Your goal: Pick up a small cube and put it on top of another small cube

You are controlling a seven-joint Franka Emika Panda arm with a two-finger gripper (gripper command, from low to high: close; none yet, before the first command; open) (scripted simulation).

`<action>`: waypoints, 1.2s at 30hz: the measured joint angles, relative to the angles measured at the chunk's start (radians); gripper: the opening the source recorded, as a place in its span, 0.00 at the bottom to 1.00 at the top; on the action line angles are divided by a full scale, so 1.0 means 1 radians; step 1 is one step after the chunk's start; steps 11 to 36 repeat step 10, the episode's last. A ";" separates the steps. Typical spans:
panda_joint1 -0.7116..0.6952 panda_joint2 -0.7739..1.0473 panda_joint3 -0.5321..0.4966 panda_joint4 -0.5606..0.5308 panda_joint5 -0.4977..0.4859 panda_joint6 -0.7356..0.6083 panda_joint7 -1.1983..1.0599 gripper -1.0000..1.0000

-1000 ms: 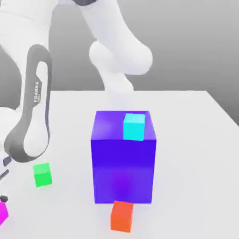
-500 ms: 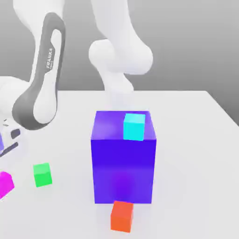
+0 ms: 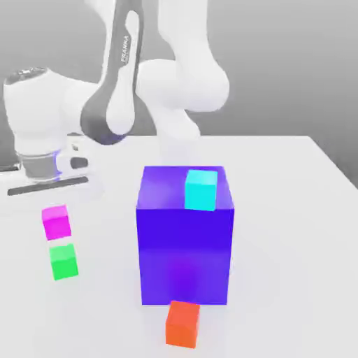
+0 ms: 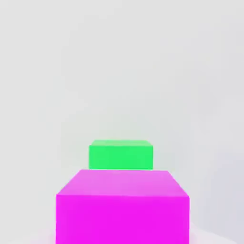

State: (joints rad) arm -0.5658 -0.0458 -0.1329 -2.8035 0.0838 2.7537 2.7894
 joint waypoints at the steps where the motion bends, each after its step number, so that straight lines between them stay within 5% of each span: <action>1: 0.003 0.018 0.002 0.001 0.019 0.016 -0.013 0.00; 8: 0.009 0.137 -0.003 0.006 0.035 0.131 -0.024 0.00; 9: 0.014 0.151 -0.013 0.006 0.017 0.147 -0.011 1.00; 36: 0.014 0.151 -0.013 0.006 0.017 0.147 -0.011 1.00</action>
